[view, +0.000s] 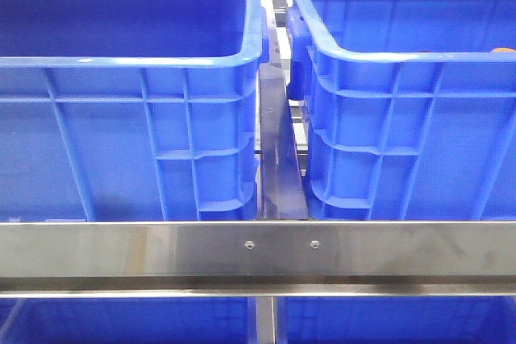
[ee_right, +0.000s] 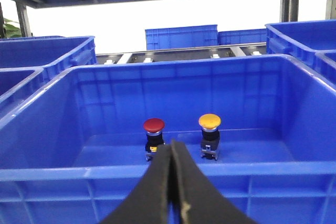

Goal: Pick red and yellow buttons and place in box

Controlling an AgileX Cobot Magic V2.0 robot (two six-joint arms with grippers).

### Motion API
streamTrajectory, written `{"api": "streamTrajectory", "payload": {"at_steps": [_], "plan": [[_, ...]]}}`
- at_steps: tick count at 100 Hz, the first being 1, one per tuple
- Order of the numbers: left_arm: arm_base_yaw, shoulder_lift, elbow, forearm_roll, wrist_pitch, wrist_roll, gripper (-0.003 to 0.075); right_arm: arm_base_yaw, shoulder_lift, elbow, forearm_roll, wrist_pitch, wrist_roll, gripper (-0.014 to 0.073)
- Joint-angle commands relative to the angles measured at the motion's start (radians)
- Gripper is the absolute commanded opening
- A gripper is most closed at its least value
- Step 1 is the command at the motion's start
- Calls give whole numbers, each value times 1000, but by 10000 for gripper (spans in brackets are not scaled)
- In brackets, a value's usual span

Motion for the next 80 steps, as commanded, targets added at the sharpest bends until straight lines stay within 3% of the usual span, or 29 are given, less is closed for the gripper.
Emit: {"api": "streamTrajectory", "payload": {"at_steps": [1,80], "plan": [[4,-34,50,-10,-84,-4,-19,1,-35,3,-13,-106,6,-68],[4,-34,50,-10,-84,-4,-19,1,-34,11,-13,-118,21,-68]]}}
